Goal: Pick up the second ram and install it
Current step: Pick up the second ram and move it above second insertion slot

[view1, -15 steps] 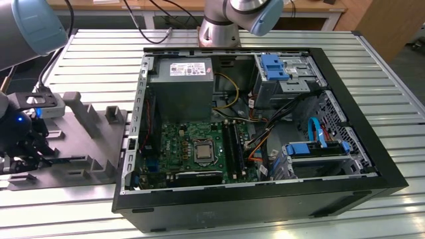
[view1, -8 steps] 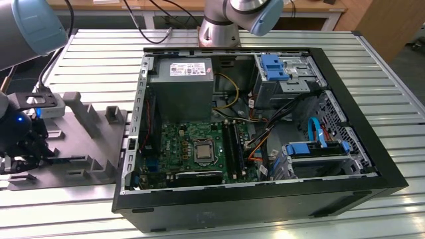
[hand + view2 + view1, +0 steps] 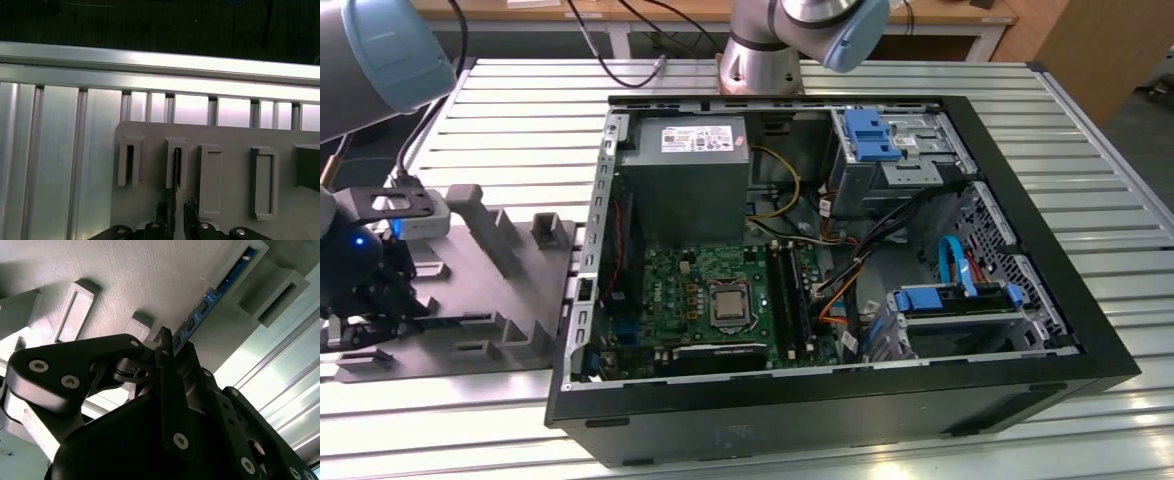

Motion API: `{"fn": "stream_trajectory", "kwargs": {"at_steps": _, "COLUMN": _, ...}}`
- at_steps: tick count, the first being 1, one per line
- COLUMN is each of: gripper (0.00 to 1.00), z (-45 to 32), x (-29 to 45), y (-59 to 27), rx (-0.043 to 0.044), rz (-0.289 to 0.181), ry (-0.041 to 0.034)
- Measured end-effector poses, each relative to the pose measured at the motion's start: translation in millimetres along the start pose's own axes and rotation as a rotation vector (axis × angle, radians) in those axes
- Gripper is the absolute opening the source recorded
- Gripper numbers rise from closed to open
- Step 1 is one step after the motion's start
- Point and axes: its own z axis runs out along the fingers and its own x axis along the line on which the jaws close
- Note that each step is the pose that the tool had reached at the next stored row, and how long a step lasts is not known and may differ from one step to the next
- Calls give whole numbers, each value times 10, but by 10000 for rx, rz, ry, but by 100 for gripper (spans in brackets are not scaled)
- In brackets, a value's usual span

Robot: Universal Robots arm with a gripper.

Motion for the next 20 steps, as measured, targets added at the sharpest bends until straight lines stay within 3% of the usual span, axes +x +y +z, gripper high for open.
{"fn": "stream_trajectory", "kwargs": {"at_steps": 6, "gripper": 26, "z": 0, "x": 2, "y": 0, "rx": -1, "rz": -1, "ry": 1}}
{"fn": "stream_trajectory", "kwargs": {"at_steps": 7, "gripper": 19, "z": 0, "x": 3, "y": 0, "rx": -1, "rz": -1, "ry": 0}}
{"fn": "stream_trajectory", "kwargs": {"at_steps": 20, "gripper": 19, "z": 0, "x": 8, "y": 0, "rx": 0, "rz": -1, "ry": 0}}
